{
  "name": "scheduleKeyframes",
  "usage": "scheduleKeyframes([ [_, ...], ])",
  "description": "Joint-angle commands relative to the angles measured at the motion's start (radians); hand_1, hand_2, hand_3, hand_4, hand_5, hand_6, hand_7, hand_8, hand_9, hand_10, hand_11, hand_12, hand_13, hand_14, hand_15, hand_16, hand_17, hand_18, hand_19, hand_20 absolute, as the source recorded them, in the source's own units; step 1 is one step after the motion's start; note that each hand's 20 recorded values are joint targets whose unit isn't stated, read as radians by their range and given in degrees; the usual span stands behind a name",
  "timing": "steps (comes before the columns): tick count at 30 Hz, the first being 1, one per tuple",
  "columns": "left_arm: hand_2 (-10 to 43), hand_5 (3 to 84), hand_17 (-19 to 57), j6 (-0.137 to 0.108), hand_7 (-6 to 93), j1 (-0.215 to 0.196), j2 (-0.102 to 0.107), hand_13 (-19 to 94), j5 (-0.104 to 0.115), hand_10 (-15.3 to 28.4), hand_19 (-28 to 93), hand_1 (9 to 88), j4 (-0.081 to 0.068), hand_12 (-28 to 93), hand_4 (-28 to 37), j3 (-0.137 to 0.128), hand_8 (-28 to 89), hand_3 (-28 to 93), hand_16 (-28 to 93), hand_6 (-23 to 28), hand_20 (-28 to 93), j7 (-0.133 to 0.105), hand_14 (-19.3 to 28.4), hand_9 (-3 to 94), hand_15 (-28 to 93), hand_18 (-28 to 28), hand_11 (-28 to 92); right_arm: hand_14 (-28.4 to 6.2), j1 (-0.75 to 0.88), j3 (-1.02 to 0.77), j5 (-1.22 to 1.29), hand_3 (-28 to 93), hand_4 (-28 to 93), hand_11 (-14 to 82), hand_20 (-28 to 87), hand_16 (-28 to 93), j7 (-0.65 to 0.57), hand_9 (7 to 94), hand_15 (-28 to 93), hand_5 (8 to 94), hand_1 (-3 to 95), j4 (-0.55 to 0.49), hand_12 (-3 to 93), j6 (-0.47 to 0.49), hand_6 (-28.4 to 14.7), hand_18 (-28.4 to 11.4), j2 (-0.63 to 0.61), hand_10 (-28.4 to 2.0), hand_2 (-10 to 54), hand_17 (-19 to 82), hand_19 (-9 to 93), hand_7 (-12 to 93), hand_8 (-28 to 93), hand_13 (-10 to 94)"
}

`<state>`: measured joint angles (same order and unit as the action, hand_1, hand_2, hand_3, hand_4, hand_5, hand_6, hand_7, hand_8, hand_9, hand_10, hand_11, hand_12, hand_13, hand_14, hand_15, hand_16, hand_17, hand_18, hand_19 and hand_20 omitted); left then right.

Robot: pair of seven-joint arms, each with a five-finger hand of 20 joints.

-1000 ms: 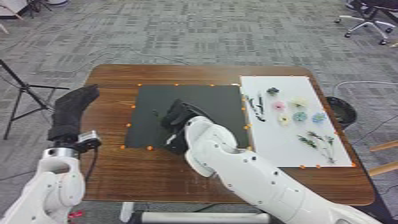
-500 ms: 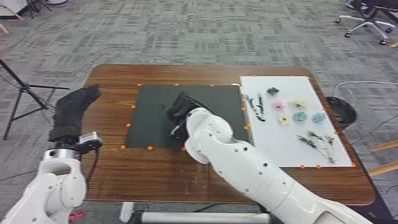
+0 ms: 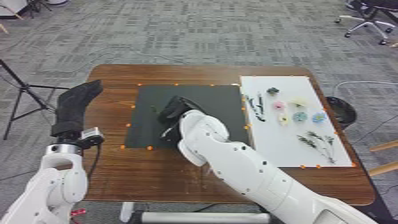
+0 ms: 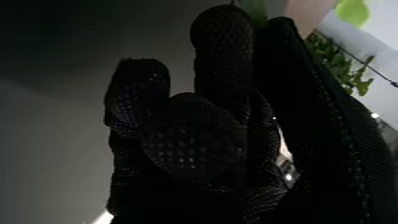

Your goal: Arrange flowers

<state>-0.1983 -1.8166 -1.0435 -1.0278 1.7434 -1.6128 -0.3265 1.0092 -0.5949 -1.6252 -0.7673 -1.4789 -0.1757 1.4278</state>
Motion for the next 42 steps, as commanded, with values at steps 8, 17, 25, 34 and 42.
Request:
scheduleKeyframes([
  [8,3.1,51.8,5.6,0.006,14.7,-0.02,0.0,37,-0.002,13.6,10,22.2,0.024,14,-27.7,-0.015,-7,72,4,3.1,19,0.004,14.8,48.4,11,12.4,20,1.6,0.031,0.005,0.064,51,0,25.9,41,20,-0.052,93.7,60,75.8,60.2,-0.04,19.9,0.05,-3.4,-11.4,0.012,-11.3,-9.5,69,67,33,21,94],
  [17,2.5,51.7,5.5,0.01,14.6,-0.013,-0.002,37,-0.003,13.6,11,22.3,0.025,14,-27.1,-0.01,-7,72,4,3.2,19,0.009,14.8,48.2,11,12.5,20,1.5,0.05,-0.008,0.088,51,-2,22.3,41,20,-0.066,93.7,59,76.0,60.8,-0.039,20.1,0.065,-3.7,-11.6,0.015,-11.5,-9.5,68,67,31,21,94],
  [25,1.2,51.4,5.3,0.015,14.5,-0.018,-0.004,37,-0.008,13.7,11,22.4,0.025,14,-26.8,-0.016,-7,72,4,3.4,19,0.02,14.9,47.9,11,12.6,20,1.2,0.045,-0.025,0.103,51,0,19.3,41,20,-0.064,93.7,59,75.7,57.9,-0.037,21.3,0.06,-3.9,-11.8,0.018,-11.6,-9.5,68,67,30,21,94],
  [34,0.2,51.2,5.1,0.031,13.9,-0.037,-0.009,36,-0.012,13.7,10,22.4,0.026,14,-26.4,-0.033,-7,71,5,3.6,18,0.03,15.0,47.5,11,12.5,20,0.9,0.051,-0.051,0.145,48,4,19.1,40,21,-0.06,92.3,58,74.6,52.2,-0.037,18.5,0.079,-4.4,-12.2,0.024,-11.0,-9.5,67,67,25,22,94],
  [42,-0.2,51.0,4.9,0.039,13.9,-0.062,-0.026,36,-0.026,13.7,10,22.2,0.031,14,-26.2,-0.057,-7,71,5,3.6,18,0.028,14.9,47.0,11,12.5,20,0.2,0.048,-0.078,0.159,57,-1,17.9,39,22,-0.049,89.9,56,73.2,43.3,-0.044,18.0,0.149,-5.4,-12.7,0.022,-12.5,-9.5,66,68,17,18,94],
])
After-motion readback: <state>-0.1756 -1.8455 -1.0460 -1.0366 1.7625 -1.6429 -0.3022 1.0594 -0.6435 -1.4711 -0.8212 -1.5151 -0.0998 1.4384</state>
